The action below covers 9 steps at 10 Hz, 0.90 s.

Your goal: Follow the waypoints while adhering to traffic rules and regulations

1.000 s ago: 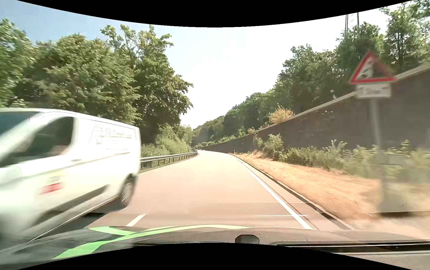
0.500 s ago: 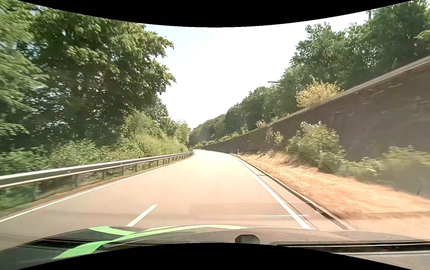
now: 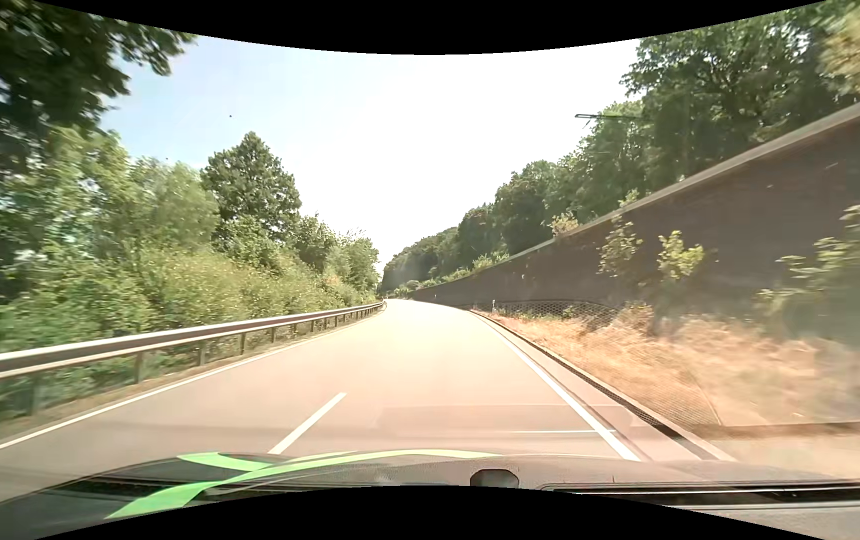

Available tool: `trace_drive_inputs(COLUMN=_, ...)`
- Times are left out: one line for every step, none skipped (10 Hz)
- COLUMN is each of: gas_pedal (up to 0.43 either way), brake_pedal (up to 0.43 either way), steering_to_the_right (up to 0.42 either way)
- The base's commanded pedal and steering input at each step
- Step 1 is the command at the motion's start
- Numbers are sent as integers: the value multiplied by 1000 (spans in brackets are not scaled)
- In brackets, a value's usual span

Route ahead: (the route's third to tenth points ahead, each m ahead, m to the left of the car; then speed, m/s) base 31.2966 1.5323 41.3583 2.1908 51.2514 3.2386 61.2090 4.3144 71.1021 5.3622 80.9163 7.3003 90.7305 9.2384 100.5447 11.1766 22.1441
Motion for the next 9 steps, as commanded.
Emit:
trace_drive_inputs(gas_pedal=220, brake_pedal=0, steering_to_the_right=-13)
trace_drive_inputs(gas_pedal=220, brake_pedal=0, steering_to_the_right=-14)
trace_drive_inputs(gas_pedal=228, brake_pedal=0, steering_to_the_right=-14)
trace_drive_inputs(gas_pedal=228, brake_pedal=0, steering_to_the_right=-14)
trace_drive_inputs(gas_pedal=240, brake_pedal=0, steering_to_the_right=-15)
trace_drive_inputs(gas_pedal=248, brake_pedal=0, steering_to_the_right=-15)
trace_drive_inputs(gas_pedal=248, brake_pedal=0, steering_to_the_right=-15)
trace_drive_inputs(gas_pedal=248, brake_pedal=0, steering_to_the_right=-15)
trace_drive_inputs(gas_pedal=248, brake_pedal=0, steering_to_the_right=-16)
